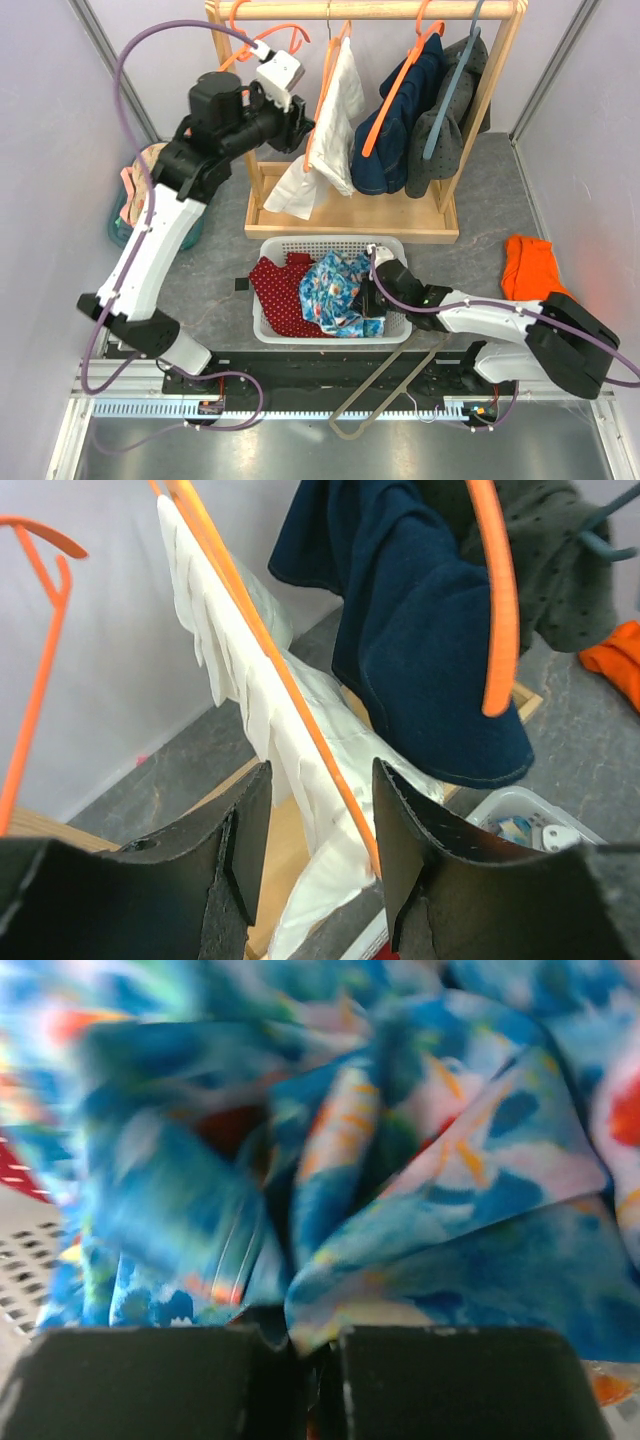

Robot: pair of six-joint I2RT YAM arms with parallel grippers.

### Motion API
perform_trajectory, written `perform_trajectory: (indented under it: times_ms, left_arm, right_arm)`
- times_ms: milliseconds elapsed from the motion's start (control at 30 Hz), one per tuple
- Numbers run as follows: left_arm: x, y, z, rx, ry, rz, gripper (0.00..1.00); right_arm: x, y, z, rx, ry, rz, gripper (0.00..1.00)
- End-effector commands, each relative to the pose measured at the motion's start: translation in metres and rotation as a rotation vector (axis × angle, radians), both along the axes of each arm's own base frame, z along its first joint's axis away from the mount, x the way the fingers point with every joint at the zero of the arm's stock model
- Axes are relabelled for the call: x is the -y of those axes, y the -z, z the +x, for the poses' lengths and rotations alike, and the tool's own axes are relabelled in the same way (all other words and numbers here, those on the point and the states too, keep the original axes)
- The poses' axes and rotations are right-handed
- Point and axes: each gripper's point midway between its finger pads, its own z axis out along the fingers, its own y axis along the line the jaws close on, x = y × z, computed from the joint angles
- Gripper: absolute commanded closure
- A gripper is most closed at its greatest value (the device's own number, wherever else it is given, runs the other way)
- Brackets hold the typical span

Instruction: Remove the skirt from the hanger

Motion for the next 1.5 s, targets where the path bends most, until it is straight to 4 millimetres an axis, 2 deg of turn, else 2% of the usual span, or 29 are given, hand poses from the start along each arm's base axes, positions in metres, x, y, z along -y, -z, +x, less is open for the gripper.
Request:
perform_trajectory:
  times_ms: [0, 33, 67, 100, 133, 167, 233, 267, 333, 400, 433, 467, 500, 533, 567, 667, 700, 800, 867, 967, 1067, 1100, 1200, 1233, 1300, 1333, 1367, 1433, 1467]
  left_arm:
    - [0.009, -0.024, 0.022, 0.047, -0.064, -0.075, 0.48]
    - [0.012, -0.021, 0.027, 0.045, -0.070, -0.072, 0.48]
    - [0.016, -0.019, 0.033, 0.043, -0.072, -0.068, 0.48]
    - [0.018, -0.017, 0.037, 0.042, -0.079, -0.065, 0.48]
    - [0.019, -0.018, 0.039, 0.045, -0.084, -0.066, 0.48]
    - [0.023, -0.015, 0.044, 0.040, -0.084, -0.062, 0.47]
    - [0.028, -0.014, 0.046, 0.044, -0.082, -0.057, 0.47]
    - [0.030, -0.014, 0.048, 0.047, -0.081, -0.056, 0.47]
    - [0.035, -0.007, 0.053, 0.036, -0.082, -0.048, 0.47]
    - [0.037, 0.001, 0.060, 0.027, -0.089, -0.035, 0.47]
    - [0.038, 0.005, 0.063, 0.024, -0.093, -0.028, 0.47]
    - [0.038, 0.007, 0.065, 0.021, -0.100, -0.023, 0.47]
    - [0.037, 0.010, 0.068, 0.024, -0.110, -0.012, 0.47]
    - [0.040, 0.018, 0.072, 0.014, -0.112, 0.000, 0.47]
    - [0.040, 0.021, 0.076, 0.011, -0.119, 0.007, 0.48]
    - [0.043, 0.028, 0.085, 0.012, -0.128, 0.024, 0.62]
    - [0.045, 0.029, 0.086, 0.014, -0.126, 0.026, 0.78]
    - [0.043, 0.026, 0.093, 0.028, -0.156, 0.023, 0.98]
    - [0.040, 0.018, 0.091, 0.043, -0.163, 0.012, 0.98]
    - [0.035, 0.007, 0.086, 0.068, -0.166, 0.010, 0.98]
    - [0.022, -0.017, 0.076, 0.127, -0.187, 0.004, 0.98]
    - [0.011, -0.033, 0.069, 0.166, -0.205, -0.001, 0.98]
    - [-0.007, -0.060, 0.055, 0.235, -0.247, -0.011, 0.98]
    - [-0.016, -0.075, 0.043, 0.265, -0.252, -0.026, 0.98]
    - [-0.027, -0.090, 0.029, 0.297, -0.259, -0.035, 0.98]
    - [-0.037, -0.103, 0.015, 0.323, -0.261, -0.054, 0.98]
    - [-0.042, -0.110, 0.007, 0.334, -0.259, -0.065, 0.98]
    - [-0.052, -0.121, -0.015, 0.350, -0.249, -0.089, 0.98]
    - [-0.054, -0.125, -0.023, 0.352, -0.235, -0.102, 0.98]
  right_arm:
    - [-0.003, 0.022, -0.009, -0.089, 0.014, 0.022, 1.00]
    - [-0.005, 0.027, -0.010, -0.109, 0.003, 0.004, 0.99]
    - [-0.006, 0.028, -0.011, -0.117, -0.011, -0.009, 0.88]
    - [-0.005, 0.029, -0.014, -0.136, -0.021, -0.035, 0.82]
    - [-0.012, 0.015, -0.007, -0.111, -0.033, -0.019, 0.76]
    - [-0.015, 0.007, -0.006, -0.100, -0.041, -0.009, 0.65]
    - [-0.024, -0.030, 0.002, -0.037, -0.047, 0.052, 0.56]
    - [-0.024, -0.042, 0.004, -0.016, -0.048, 0.062, 0.48]
    - [-0.026, -0.081, 0.010, 0.048, -0.050, 0.098, 0.43]
    - [-0.020, -0.101, 0.011, 0.079, -0.047, 0.092, 0.27]
    - [-0.023, -0.120, 0.013, 0.105, -0.052, 0.109, 0.22]
    - [-0.022, -0.127, 0.014, 0.123, -0.064, 0.100, 0.07]
    - [-0.017, -0.129, 0.012, 0.117, -0.063, 0.074, 0.04]
    - [-0.018, -0.143, 0.015, 0.137, -0.059, 0.079, 0.02]
    - [-0.016, -0.148, 0.016, 0.151, -0.059, 0.070, 0.02]
    - [-0.010, -0.166, 0.017, 0.177, -0.050, 0.062, 0.02]
    - [-0.004, -0.171, 0.018, 0.200, -0.038, 0.052, 0.02]
    - [0.004, -0.190, 0.022, 0.252, -0.021, 0.039, 0.06]
    - [0.010, -0.209, 0.026, 0.294, 0.003, 0.044, 0.09]
    - [0.014, -0.234, 0.025, 0.347, 0.001, 0.066, 0.09]
    - [0.018, -0.257, 0.022, 0.389, -0.010, 0.092, 0.05]
    - [0.019, -0.267, 0.020, 0.408, -0.015, 0.115, 0.04]
    - [0.021, -0.292, 0.018, 0.464, -0.011, 0.171, 0.02]
    - [0.021, -0.301, 0.017, 0.476, -0.010, 0.192, 0.02]
    - [0.016, -0.315, 0.015, 0.492, -0.023, 0.244, 0.02]
    - [0.014, -0.320, 0.014, 0.499, -0.027, 0.266, 0.02]
    - [0.010, -0.328, 0.014, 0.506, -0.022, 0.307, 0.02]
    - [0.002, -0.327, 0.014, 0.501, -0.037, 0.344, 0.02]
    - [-0.003, -0.336, 0.016, 0.522, -0.034, 0.396, 0.02]
